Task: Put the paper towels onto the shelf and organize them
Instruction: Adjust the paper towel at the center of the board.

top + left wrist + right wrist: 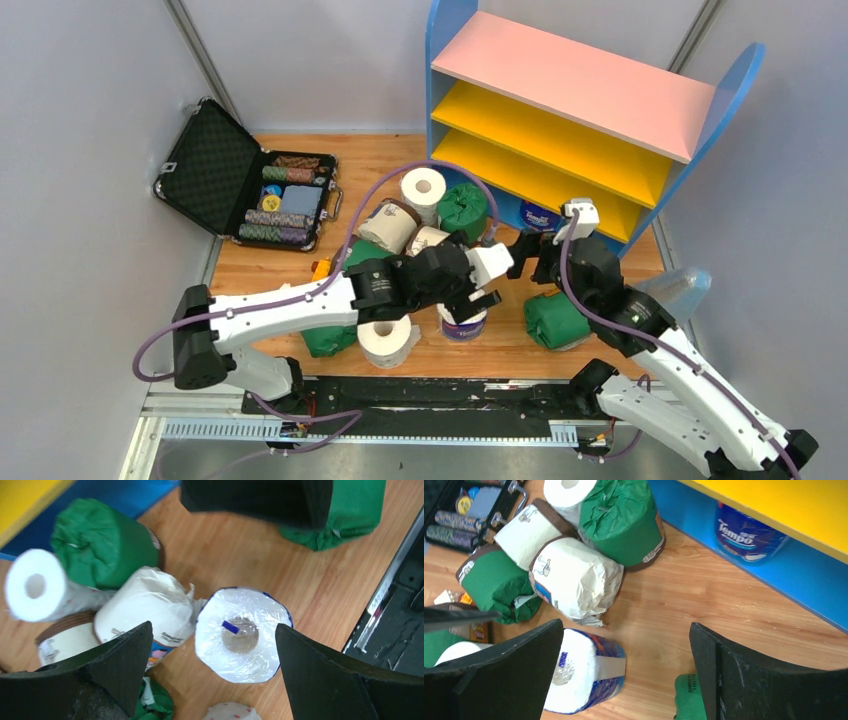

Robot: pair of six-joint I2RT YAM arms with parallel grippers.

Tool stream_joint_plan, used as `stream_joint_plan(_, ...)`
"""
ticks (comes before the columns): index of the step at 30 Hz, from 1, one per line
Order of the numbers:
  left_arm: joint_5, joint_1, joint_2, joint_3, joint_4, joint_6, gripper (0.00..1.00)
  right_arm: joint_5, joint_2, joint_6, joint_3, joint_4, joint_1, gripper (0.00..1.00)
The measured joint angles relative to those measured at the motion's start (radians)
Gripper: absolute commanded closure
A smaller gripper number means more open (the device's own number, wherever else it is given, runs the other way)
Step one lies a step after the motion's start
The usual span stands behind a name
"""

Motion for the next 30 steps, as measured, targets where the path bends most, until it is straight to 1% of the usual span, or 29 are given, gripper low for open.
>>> stream_joint_plan(4, -0.068, 0.013, -0.041, 0.096, -0.084, -0.008, 0.00, -0.065, 0.104, -0.015, 0.086, -0.049, 0.000, 0.01)
stream_joint_plan(7, -0.100, 0.063, -0.076, 0.138, -0.150, -0.016, 0.00, -0.118, 0.203, -0.037, 0.167, -0.102, 0.000, 0.02)
stream_joint_plan(10, -0.120, 0.171, -0.125, 0.141, -0.197, -0.029, 0.00, -0.164, 0.280, -0.063, 0.218, -0.146, 0.000, 0.03)
stream_joint_plan(14, -0.121, 0.370, -0.212, 0.127, -0.222, -0.066, 0.00, -0.213, 0.342, -0.102, 0.242, -0.202, 0.016, 0.06)
stream_joint_plan(16, -0.126, 0.454, -0.262, 0.114, -0.216, -0.087, 0.00, -0.229, 0.362, -0.124, 0.248, -0.224, 0.040, 0.06)
stream_joint_plan(18, -0.126, 0.512, -0.312, 0.089, -0.202, -0.105, 0.00, -0.231, 0.383, -0.151, 0.260, -0.253, 0.080, 0.06)
stream_joint_plan(23, -0.114, 0.641, -0.410, 0.013, -0.170, -0.150, 0.00, -0.222, 0.444, -0.238, 0.311, -0.301, 0.229, 0.10)
stream_joint_plan(27, -0.124, 0.677, -0.428, -0.016, -0.157, -0.166, 0.00, -0.219, 0.490, -0.321, 0.334, -0.314, 0.328, 0.11)
stream_joint_plan(30, -0.129, 0.689, -0.433, -0.031, -0.142, -0.169, 0.00, -0.237, 0.535, -0.369, 0.353, -0.320, 0.351, 0.13)
